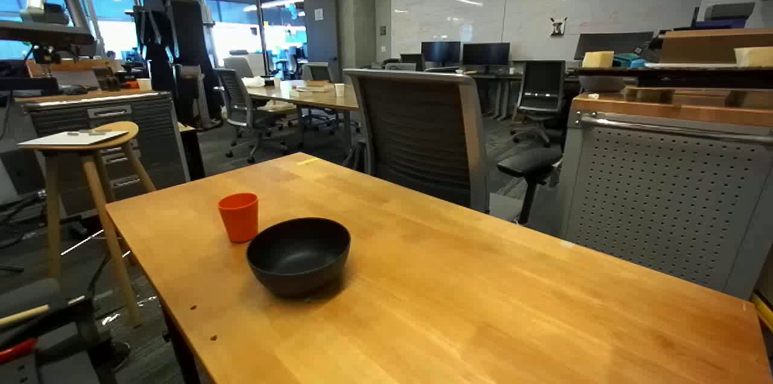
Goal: Place the orange cup inside the black bowl
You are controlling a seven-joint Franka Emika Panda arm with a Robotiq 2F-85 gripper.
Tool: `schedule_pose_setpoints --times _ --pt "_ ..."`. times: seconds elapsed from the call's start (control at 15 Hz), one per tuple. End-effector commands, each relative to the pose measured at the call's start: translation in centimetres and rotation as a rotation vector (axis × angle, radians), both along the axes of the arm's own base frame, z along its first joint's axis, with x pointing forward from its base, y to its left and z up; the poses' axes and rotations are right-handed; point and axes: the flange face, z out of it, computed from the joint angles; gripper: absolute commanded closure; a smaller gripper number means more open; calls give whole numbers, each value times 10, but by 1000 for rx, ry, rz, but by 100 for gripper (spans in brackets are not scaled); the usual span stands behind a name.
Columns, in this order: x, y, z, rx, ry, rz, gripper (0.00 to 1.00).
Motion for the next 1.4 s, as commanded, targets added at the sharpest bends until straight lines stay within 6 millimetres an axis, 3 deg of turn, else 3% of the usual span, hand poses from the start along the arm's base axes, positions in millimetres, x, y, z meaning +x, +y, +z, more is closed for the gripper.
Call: schedule_pose_setpoints --times 0.0,0.4,0.6,0.93,1.33 --pt "0 0 1 0 0 0 0" --pt "0 0 2 0 -2 0 0" --pt "31 2 -10 6 -16 -63 0" --pt "107 22 -47 31 -65 -95 0" --pt "185 32 -138 9 107 -71 0"
